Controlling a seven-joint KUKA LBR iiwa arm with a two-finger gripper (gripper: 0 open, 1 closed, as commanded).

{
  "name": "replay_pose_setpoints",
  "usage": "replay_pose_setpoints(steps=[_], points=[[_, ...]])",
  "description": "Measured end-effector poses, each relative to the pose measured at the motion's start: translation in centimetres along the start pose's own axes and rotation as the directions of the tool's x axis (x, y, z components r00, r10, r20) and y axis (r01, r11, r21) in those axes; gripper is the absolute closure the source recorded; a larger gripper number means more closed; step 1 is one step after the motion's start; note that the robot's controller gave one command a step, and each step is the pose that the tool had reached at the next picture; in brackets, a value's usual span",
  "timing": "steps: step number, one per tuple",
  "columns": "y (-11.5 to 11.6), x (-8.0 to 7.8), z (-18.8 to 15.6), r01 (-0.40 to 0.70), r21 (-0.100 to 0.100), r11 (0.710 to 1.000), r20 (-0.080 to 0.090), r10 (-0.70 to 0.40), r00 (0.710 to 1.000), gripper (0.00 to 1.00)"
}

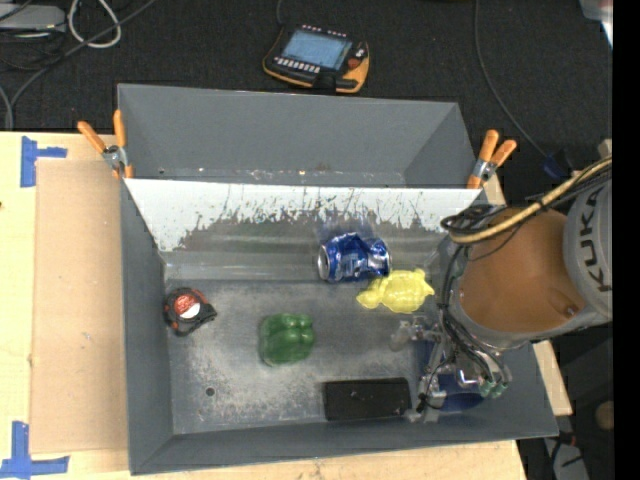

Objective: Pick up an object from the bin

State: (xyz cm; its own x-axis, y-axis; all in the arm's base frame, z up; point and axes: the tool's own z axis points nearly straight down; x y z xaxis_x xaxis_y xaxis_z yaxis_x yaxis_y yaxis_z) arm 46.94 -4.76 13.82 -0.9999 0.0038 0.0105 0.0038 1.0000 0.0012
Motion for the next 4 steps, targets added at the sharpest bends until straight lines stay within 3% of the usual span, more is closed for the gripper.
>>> replay_pose_setpoints(steps=[1,2,3,4], points=[[0.0,-0.2,-0.4,0.004,0.001,1.000,0.008,-0.004,1.000,0.00],[3.5,-1.8,6.8,-0.023,-0.001,1.000,0.009,0.023,1.000,0.00],[3.6,-0.5,0.0,-0.109,0.000,0.994,0.015,0.109,0.994,0.00],[4.9,-1.9,3.9,-0.100,-0.001,0.995,0.000,0.100,0.995,0.00]])
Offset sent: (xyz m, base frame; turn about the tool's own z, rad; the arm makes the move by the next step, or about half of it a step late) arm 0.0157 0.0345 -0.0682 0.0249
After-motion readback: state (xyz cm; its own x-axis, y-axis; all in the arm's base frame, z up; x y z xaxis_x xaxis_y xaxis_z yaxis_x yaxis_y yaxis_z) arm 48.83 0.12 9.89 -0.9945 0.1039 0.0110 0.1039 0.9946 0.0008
